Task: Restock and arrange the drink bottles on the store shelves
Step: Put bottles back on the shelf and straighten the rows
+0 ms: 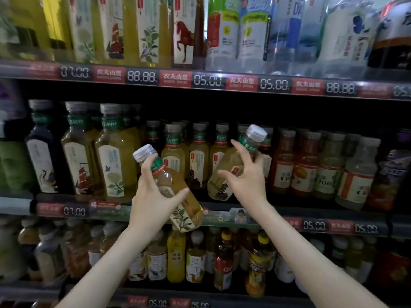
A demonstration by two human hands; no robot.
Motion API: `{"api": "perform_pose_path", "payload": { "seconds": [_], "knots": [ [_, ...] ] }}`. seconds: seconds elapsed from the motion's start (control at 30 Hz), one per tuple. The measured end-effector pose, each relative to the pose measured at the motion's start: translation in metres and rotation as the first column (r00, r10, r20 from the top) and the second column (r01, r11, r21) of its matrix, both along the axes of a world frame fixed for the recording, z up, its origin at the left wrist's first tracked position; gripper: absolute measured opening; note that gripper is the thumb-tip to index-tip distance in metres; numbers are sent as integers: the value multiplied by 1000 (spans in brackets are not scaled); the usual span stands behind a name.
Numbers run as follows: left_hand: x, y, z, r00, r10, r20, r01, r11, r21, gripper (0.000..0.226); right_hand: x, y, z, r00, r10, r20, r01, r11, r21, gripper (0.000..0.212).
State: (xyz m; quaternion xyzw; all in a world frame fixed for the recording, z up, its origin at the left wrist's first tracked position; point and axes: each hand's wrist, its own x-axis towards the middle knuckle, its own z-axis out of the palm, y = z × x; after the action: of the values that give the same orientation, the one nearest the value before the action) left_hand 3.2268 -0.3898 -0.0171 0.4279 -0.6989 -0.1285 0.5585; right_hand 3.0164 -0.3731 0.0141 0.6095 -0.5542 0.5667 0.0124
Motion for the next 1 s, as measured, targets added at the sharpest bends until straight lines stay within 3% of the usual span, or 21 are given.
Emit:
{"api": "perform_pose_path", "payload": {
  "seconds": [0.1, 0.23, 0.4, 0.6, 0.73, 0.83, 0.87, 1.0],
  "knots": [
    [16, -5, 1, 999, 19, 46, -20, 999, 28, 93, 29, -29, -5, 992, 41, -118, -28, 993, 111, 78],
    [31, -8, 0, 987, 46, 153, -55, 997, 57, 93, 52, -61, -9, 949, -14, -314, 64, 987, 150, 86],
    [41, -8, -2, 986, 74, 149, -89, 992, 94, 95, 52, -78, -8, 918, 58, -393, 30, 976, 215, 82],
    [39, -6, -5, 981, 71, 179, -92, 990, 111, 94, 30, -53, -23, 959, 283, -6, -273, 929, 248, 72],
    [20, -2, 2, 981, 44, 188, -59, 996, 72, 94, 29, -12, -27, 929, 365, -60, -323, 880, 349, 74],
    [-5, 0, 11, 978, 38, 207, -42, 999, 15, 94, 36, 8, -28, 853, 517, -67, -428, 768, 477, 97],
    [-13, 0, 15, 975, 38, 217, -38, 999, -2, 94, 37, 11, -27, 858, 511, -47, -432, 769, 472, 102],
    [-47, 2, 25, 950, 25, 313, 0, 997, -80, 94, 27, 14, -18, 918, 381, 110, -391, 821, 417, 78]
  ]
}}
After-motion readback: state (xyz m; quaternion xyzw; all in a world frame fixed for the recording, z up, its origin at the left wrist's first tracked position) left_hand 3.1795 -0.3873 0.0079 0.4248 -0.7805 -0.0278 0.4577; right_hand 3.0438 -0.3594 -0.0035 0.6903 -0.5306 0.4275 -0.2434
